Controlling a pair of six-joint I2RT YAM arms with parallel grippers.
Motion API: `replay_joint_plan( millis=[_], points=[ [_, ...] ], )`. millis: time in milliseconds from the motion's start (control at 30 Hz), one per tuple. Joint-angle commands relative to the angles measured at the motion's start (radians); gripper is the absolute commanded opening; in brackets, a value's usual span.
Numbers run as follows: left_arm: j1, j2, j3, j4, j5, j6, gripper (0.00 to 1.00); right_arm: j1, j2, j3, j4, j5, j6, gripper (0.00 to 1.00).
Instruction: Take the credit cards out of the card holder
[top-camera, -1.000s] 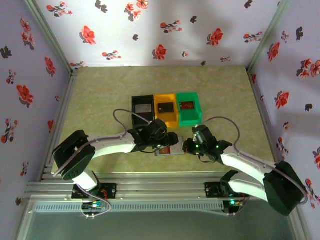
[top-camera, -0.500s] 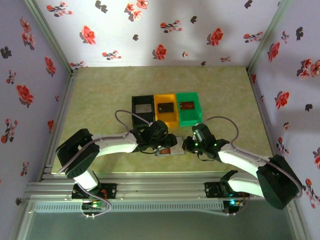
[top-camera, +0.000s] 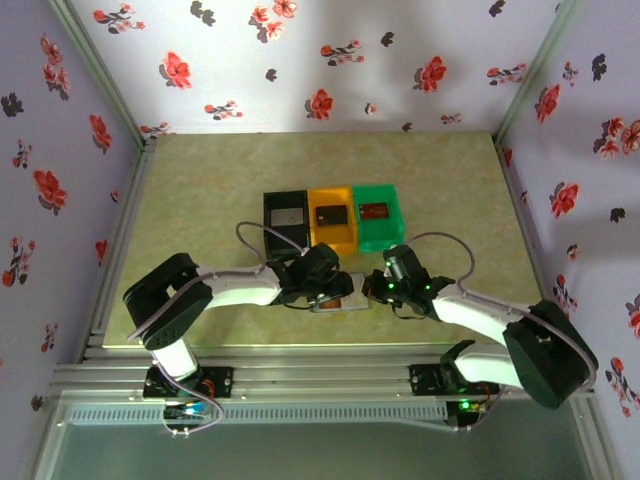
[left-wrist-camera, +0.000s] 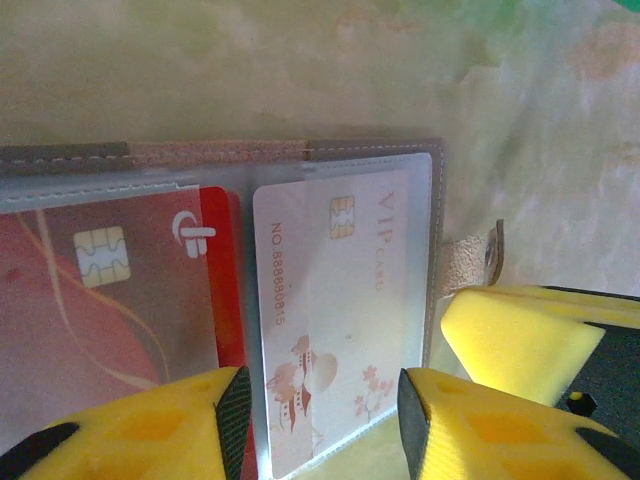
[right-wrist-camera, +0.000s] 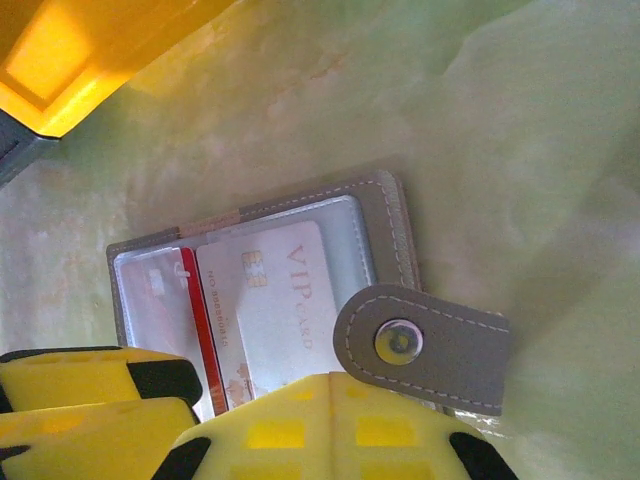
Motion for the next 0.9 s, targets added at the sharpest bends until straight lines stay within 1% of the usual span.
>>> replay_joint_plan(
  millis=[0, 133, 467, 733, 867],
  points=[
    [-0.008, 0.024, 0.022, 0.033, -0.018, 0.033, 0.46, -0.007, 0.019, 0.005, 0.035, -0.007, 0.02, 0.0],
    [-0.01, 0.034, 0.022, 0.055, -0.016, 0.035, 0.44, -0.008, 0.037, -0.002, 0.057, -0.008, 0.024, 0.0],
    [-0.011, 0.045, 0.022, 0.042, -0.027, 0.048, 0.39, -0.012, 0.058, -0.027, 0.082, -0.001, 0.029, 0.0],
    [-0.016, 0.057, 0.022, 0.027, -0.038, 0.055, 0.38, -0.027, 0.019, -0.022, 0.059, -0.006, 0.025, 0.0],
    [-0.016, 0.057, 0.02, 0.021, -0.046, 0.057, 0.38, -0.036, 0.023, -0.023, 0.052, -0.006, 0.015, 0.0]
  ],
)
